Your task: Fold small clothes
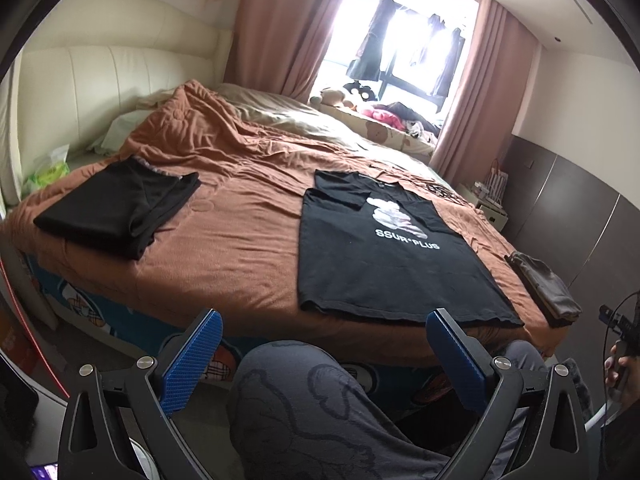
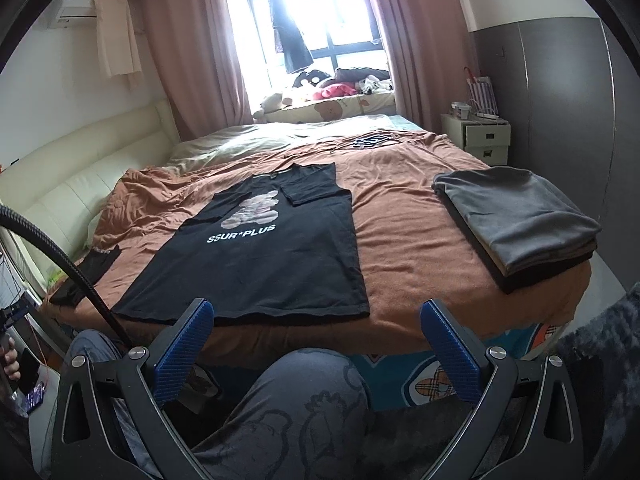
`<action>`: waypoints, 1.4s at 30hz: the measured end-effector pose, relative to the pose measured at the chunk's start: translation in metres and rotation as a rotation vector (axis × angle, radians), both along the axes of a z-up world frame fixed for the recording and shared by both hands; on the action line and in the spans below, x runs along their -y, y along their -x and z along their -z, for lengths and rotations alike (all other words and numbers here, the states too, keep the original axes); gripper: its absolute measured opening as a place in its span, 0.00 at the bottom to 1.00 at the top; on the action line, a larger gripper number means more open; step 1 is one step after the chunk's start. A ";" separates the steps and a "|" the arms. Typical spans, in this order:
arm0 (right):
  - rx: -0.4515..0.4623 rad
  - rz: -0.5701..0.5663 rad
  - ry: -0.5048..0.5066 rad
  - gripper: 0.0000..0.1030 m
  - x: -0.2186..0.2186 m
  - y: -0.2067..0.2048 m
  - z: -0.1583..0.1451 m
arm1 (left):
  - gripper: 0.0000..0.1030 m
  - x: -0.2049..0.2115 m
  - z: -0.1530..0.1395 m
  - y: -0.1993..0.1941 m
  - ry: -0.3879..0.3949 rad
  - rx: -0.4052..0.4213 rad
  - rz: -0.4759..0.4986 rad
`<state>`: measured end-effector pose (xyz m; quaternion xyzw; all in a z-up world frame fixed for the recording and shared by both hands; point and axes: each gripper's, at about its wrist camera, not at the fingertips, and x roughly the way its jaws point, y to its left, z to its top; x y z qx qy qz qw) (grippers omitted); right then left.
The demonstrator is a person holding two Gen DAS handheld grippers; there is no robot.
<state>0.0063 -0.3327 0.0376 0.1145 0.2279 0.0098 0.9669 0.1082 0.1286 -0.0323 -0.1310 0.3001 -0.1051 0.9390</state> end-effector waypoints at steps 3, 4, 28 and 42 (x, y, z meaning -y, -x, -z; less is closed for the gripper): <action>-0.026 -0.007 -0.032 1.00 0.004 -0.009 0.012 | 0.97 -0.003 0.011 -0.008 0.017 -0.019 -0.001; -0.040 -0.006 -0.038 1.00 0.006 -0.015 0.014 | 0.96 -0.003 0.015 -0.012 0.021 -0.027 0.002; -0.234 0.056 -0.299 0.60 0.057 -0.154 0.075 | 0.27 0.015 0.134 -0.179 0.212 -0.408 -0.023; -0.302 0.042 -0.396 0.56 0.066 -0.193 0.107 | 0.24 0.025 0.153 -0.210 0.122 -0.475 -0.102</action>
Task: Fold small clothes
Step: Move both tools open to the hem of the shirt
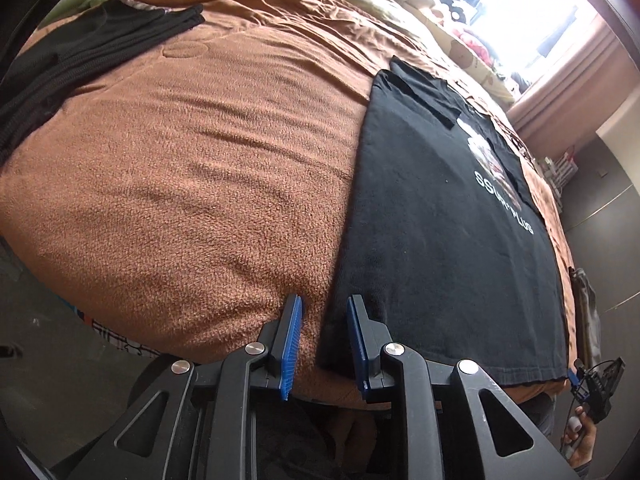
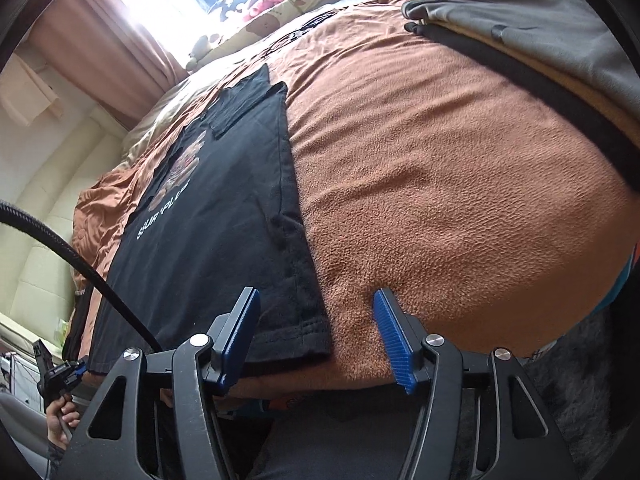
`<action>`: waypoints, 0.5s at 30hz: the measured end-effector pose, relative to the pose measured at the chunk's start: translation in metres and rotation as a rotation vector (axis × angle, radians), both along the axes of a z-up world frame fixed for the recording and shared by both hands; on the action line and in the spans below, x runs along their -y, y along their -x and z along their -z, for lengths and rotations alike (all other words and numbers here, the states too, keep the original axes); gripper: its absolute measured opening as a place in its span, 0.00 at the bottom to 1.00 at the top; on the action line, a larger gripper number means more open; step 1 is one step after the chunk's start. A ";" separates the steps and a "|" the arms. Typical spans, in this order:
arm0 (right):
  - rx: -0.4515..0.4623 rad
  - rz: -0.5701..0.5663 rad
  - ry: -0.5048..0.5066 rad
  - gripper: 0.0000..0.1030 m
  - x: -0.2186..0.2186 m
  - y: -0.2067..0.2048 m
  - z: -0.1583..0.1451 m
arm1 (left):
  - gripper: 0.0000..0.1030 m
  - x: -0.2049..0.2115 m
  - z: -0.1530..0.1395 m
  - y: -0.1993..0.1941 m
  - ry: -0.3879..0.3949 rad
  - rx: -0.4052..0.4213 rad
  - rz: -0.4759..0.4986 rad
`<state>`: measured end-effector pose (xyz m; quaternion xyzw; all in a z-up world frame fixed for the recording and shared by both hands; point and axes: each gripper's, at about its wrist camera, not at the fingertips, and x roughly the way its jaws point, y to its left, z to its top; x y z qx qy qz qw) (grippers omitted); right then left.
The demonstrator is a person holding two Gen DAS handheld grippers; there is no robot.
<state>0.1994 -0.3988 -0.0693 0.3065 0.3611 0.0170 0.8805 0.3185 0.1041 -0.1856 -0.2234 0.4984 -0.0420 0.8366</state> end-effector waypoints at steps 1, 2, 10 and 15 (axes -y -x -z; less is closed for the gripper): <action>0.010 -0.003 -0.020 0.56 0.001 0.000 0.001 | 0.25 0.001 0.000 -0.001 -0.004 -0.002 -0.001; 0.016 -0.006 -0.036 0.56 0.002 -0.001 0.003 | 0.25 0.003 0.000 -0.002 -0.011 -0.002 -0.001; 0.063 -0.017 -0.226 0.56 0.013 0.014 0.023 | 0.24 0.004 0.002 -0.001 -0.006 0.006 -0.021; 0.075 -0.043 -0.291 0.56 0.009 0.019 0.032 | 0.25 0.003 0.000 0.000 0.013 -0.003 -0.025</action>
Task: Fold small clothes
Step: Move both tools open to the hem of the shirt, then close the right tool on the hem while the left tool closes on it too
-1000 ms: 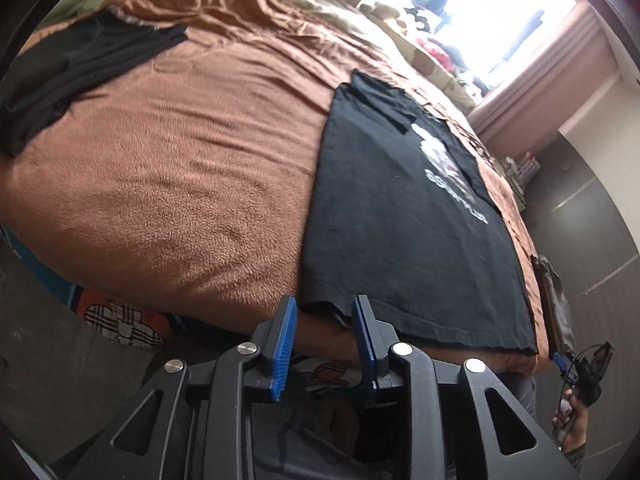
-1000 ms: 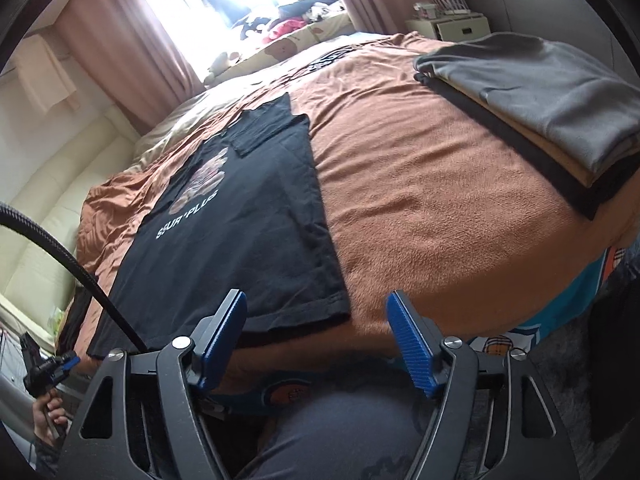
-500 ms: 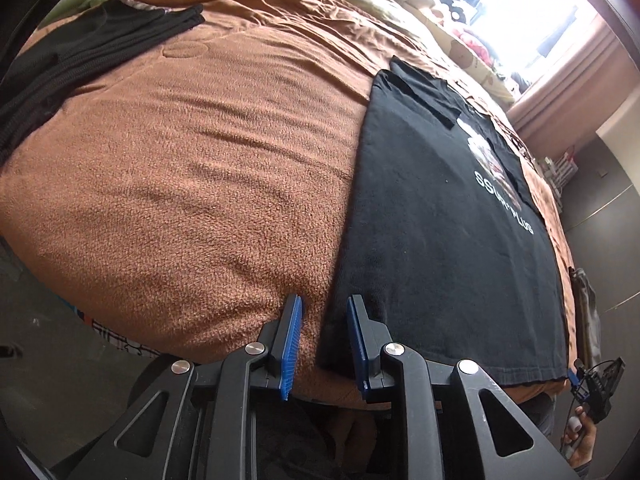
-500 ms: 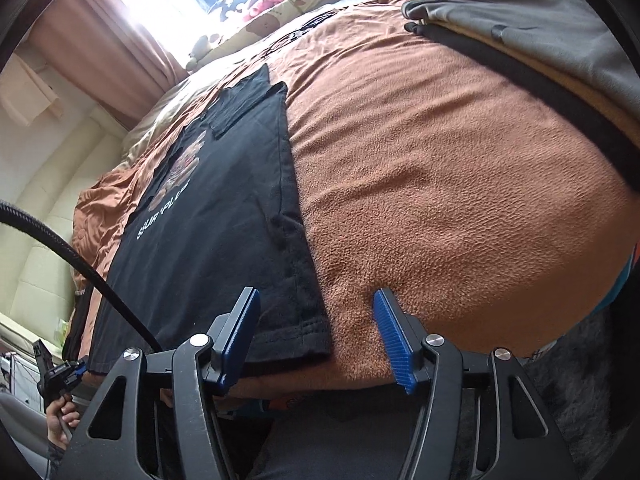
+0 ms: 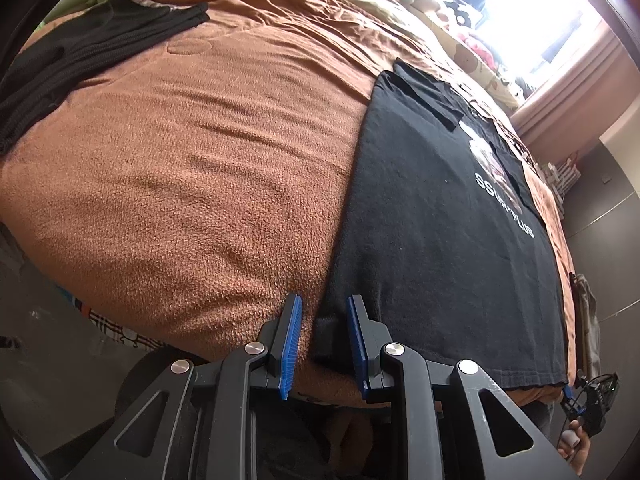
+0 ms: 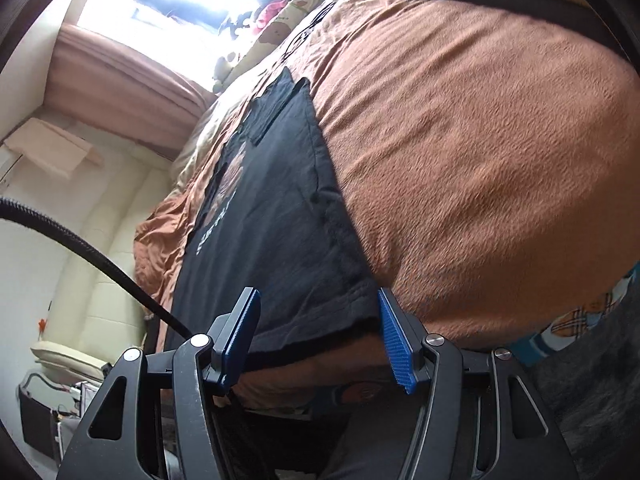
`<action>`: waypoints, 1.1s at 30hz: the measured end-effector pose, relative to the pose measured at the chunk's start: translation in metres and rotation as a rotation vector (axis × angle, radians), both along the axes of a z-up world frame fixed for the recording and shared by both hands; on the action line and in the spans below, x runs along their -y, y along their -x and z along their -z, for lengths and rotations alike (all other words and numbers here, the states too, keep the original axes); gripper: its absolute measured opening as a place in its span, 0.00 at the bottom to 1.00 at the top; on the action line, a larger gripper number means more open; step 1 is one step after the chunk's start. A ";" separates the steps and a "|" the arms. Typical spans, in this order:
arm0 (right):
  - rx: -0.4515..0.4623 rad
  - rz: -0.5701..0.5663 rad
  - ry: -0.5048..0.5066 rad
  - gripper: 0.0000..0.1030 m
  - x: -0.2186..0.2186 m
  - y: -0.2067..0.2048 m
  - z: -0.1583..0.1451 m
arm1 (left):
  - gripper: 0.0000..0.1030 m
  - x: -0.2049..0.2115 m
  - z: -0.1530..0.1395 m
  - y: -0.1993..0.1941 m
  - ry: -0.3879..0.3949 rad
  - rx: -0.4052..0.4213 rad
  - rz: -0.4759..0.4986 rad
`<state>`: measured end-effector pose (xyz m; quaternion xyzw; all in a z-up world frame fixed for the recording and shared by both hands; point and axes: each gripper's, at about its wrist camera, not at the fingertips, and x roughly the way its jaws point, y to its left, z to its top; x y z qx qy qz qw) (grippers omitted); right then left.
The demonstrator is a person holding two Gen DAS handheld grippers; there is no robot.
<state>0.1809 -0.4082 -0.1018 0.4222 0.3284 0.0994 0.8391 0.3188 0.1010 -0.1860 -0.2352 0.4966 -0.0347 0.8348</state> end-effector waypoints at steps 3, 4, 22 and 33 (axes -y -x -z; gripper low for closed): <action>0.002 0.002 0.002 0.56 -0.004 -0.004 0.001 | 0.25 -0.006 -0.002 0.000 0.041 -0.015 -0.010; 0.001 0.008 0.004 0.53 -0.004 -0.005 0.002 | 0.25 -0.007 -0.003 0.001 0.049 -0.016 -0.011; 0.009 0.133 0.124 0.01 0.014 -0.007 -0.028 | 0.41 -0.014 -0.001 0.023 0.236 -0.018 -0.086; -0.008 0.114 0.144 0.01 0.013 -0.020 -0.031 | 0.41 -0.006 0.010 0.028 0.351 -0.003 -0.122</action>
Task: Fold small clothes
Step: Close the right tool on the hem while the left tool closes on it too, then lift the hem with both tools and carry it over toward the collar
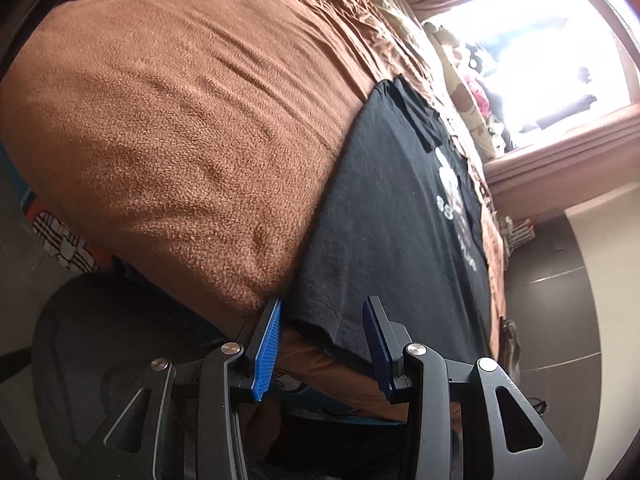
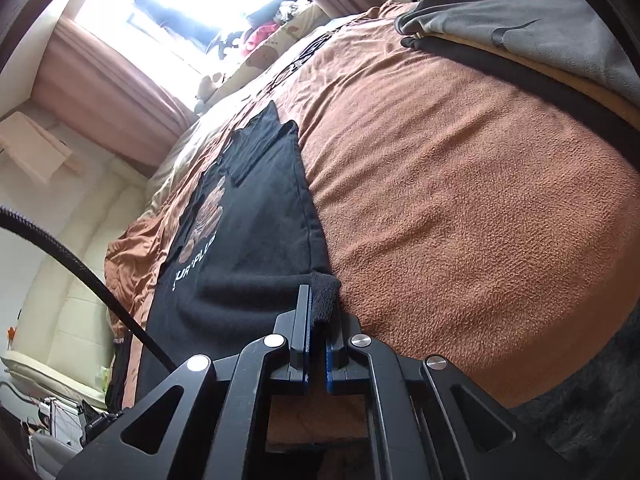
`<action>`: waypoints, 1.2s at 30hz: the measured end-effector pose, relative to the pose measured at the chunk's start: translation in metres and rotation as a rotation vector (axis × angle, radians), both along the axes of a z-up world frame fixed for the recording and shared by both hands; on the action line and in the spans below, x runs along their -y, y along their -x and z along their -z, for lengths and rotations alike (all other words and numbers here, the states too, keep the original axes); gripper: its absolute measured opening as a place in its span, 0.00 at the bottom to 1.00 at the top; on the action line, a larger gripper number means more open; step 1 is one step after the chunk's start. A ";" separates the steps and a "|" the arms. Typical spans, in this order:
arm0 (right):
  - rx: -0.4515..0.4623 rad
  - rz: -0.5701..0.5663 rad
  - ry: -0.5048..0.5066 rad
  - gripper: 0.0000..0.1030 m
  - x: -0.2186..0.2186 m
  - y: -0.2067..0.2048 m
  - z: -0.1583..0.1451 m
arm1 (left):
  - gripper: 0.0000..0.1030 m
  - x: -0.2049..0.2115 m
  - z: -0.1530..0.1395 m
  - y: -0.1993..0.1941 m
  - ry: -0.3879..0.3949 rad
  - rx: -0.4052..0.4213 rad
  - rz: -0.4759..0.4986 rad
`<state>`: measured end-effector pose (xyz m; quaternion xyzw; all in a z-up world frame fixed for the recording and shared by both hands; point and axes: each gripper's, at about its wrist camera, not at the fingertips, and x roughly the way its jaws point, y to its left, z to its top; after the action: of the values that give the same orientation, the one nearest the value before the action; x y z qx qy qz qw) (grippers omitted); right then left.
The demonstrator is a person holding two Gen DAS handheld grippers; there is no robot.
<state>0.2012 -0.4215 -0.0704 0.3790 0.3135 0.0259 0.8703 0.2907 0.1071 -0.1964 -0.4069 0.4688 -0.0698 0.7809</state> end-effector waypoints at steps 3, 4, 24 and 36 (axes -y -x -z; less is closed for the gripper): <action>0.005 -0.005 0.007 0.01 -0.001 -0.002 -0.004 | 0.41 0.003 -0.002 -0.005 0.008 0.022 0.002; 0.007 -0.009 0.015 0.01 -0.002 -0.003 -0.006 | 0.41 0.004 -0.004 -0.006 0.010 0.039 0.006; -0.028 0.000 0.040 0.01 -0.003 -0.004 -0.006 | 0.25 0.000 0.002 -0.017 0.005 0.042 0.004; 0.003 -0.009 -0.010 0.01 -0.006 0.007 -0.018 | 0.03 -0.022 -0.015 -0.006 -0.051 0.091 -0.003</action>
<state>0.1940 -0.4151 -0.0525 0.3818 0.3140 0.0318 0.8687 0.2968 0.1295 -0.1817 -0.3840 0.4336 -0.0751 0.8117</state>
